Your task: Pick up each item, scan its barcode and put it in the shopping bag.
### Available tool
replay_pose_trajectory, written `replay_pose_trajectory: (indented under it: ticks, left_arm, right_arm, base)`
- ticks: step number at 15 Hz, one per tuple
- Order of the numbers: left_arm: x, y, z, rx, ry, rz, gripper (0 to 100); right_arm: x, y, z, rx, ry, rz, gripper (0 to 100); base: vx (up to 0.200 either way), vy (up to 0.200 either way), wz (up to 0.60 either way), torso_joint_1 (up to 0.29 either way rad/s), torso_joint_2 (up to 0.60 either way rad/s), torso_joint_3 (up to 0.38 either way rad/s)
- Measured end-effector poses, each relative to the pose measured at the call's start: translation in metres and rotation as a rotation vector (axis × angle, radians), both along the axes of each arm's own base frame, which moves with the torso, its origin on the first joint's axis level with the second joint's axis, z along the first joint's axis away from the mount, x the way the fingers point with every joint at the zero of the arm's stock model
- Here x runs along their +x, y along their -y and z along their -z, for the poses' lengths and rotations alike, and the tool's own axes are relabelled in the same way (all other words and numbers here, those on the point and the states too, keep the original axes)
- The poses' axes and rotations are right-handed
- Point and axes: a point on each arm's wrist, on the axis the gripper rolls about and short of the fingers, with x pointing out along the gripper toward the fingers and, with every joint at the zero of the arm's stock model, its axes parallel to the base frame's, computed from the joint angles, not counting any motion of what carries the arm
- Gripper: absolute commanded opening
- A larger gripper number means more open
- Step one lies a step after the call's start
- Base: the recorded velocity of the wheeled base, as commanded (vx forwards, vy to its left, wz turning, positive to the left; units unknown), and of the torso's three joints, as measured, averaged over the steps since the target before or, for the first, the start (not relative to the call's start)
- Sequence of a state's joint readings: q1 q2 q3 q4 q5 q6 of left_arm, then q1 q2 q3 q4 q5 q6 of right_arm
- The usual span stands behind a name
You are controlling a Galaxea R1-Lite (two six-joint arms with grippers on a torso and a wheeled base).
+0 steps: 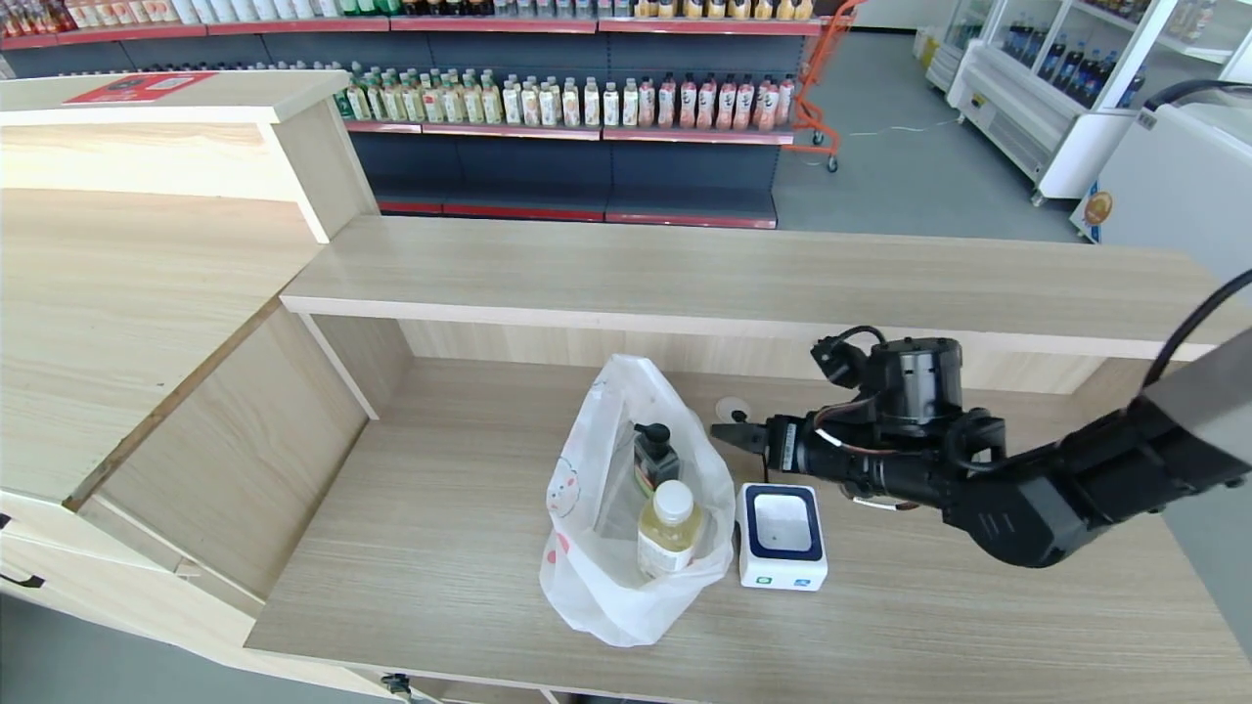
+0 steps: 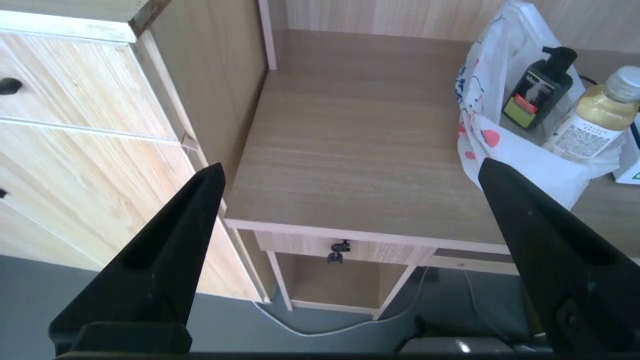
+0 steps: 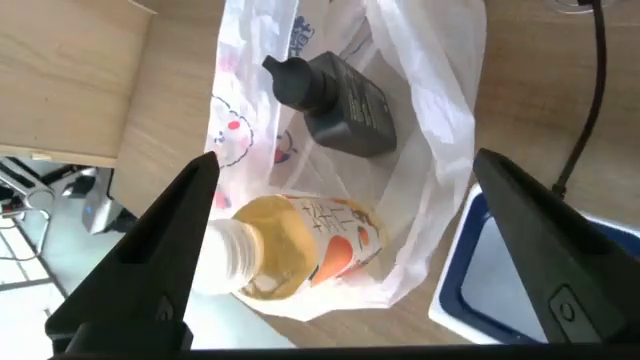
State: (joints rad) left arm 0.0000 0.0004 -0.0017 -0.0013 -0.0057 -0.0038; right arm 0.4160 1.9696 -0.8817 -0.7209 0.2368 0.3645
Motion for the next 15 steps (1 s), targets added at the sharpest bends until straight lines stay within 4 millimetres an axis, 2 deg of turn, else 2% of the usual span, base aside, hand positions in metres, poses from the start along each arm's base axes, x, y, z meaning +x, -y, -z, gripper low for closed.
replay_pose_trajectory:
  ticks: [2,4,6,7,9,10,13,15]
  left_arm:
    - [0.000,0.000,0.000,0.001,0.000,0.000,100]
    - [0.000,0.000,0.000,0.000,0.000,0.000,100]
    - [0.000,0.000,0.000,0.000,0.000,0.000,100]
    - [0.000,0.000,0.000,0.000,0.000,0.000,100]
    - [0.000,0.000,0.000,0.001,0.000,0.000,100]
    - [0.000,0.000,0.000,0.001,0.000,0.000,100]
    - [0.000,0.000,0.000,0.000,0.000,0.000,100]
    - [0.000,0.000,0.000,0.000,0.000,0.000,100]
  right_arm:
    - [-0.035,0.025,-0.032,0.001,-0.023,0.034,100]
    - [-0.082,0.056,-0.062,-0.042,0.014,0.109,100]
    - [-0.133,0.085,-0.076,-0.102,0.094,0.188,100]
    - [-0.163,0.100,-0.077,-0.133,0.137,0.229,100]
    - [-0.213,0.121,-0.064,-0.186,0.196,0.299,100]
    - [-0.241,0.131,-0.049,-0.212,0.228,0.345,100]
    - [-0.298,0.148,-0.004,-0.274,0.269,0.477,100]
    - [-0.322,0.151,0.019,-0.302,0.300,0.536,100]
  base:
    - [0.000,0.000,0.00,0.000,0.00,0.000]
    - [0.000,0.000,0.00,0.000,0.00,0.000]
    - [0.000,0.000,0.00,0.000,0.00,0.000]
    - [0.000,0.000,0.00,0.000,0.00,0.000]
    - [0.000,0.000,0.00,0.000,0.00,0.000]
    - [0.000,0.000,0.00,0.000,0.00,0.000]
    - [0.000,0.000,0.00,0.000,0.00,0.000]
    - [0.000,0.000,0.00,0.000,0.00,0.000]
